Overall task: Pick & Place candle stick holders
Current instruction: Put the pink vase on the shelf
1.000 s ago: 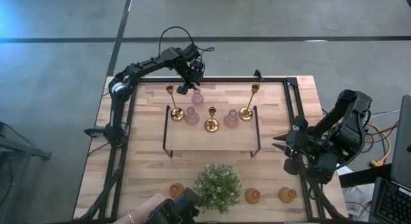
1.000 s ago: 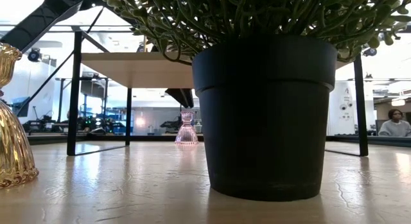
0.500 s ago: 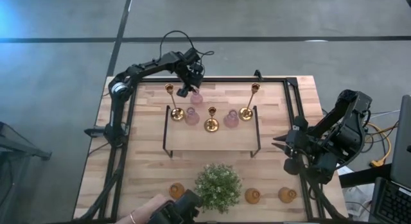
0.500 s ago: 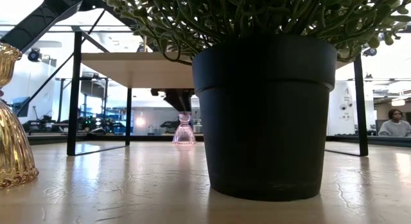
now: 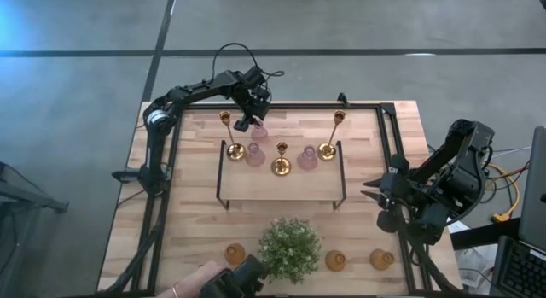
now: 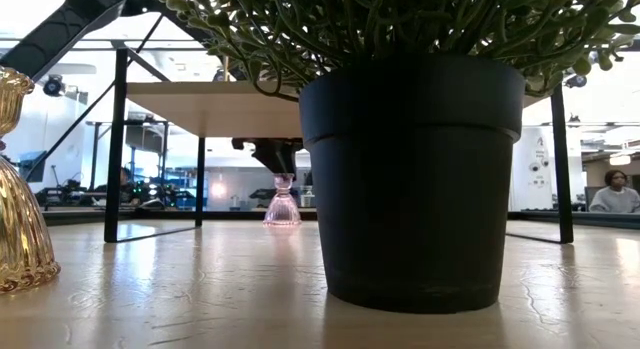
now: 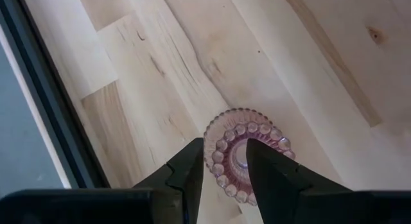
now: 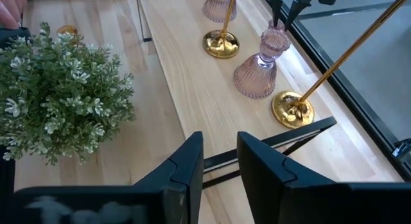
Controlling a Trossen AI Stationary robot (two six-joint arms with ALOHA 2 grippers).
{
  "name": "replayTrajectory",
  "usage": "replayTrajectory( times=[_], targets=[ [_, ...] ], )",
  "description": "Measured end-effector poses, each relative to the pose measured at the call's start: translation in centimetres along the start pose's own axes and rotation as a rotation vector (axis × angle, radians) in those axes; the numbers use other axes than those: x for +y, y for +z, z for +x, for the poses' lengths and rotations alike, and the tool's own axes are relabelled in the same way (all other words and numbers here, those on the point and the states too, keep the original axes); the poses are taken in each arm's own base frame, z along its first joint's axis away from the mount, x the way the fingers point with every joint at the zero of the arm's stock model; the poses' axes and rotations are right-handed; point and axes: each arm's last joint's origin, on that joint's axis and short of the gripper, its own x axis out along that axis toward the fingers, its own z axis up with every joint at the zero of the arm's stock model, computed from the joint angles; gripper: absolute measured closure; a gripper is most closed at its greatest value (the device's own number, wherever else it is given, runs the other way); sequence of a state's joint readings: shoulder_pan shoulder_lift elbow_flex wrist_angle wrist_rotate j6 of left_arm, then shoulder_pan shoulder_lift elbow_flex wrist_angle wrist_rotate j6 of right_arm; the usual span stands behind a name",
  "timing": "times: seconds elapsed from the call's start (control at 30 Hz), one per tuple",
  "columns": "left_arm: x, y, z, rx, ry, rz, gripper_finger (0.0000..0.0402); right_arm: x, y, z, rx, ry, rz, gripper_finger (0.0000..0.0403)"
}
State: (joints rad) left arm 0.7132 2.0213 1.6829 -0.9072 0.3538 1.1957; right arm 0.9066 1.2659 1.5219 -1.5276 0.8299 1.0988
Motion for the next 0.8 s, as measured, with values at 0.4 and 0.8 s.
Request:
replayTrajectory(
  times=[0.4,0.8],
  targets=[
    [0.5,0.6,-0.1,0.091,0.079,0.007,0.0277,0.0,0.0,0.0,0.0,0.0,-0.001,0.0331],
    [0.4,1.4,0.0,0.136,0.109,0.008,0.0277,0.0,0.0,0.0,0.0,0.0,0.0,0.0322]
  ],
)
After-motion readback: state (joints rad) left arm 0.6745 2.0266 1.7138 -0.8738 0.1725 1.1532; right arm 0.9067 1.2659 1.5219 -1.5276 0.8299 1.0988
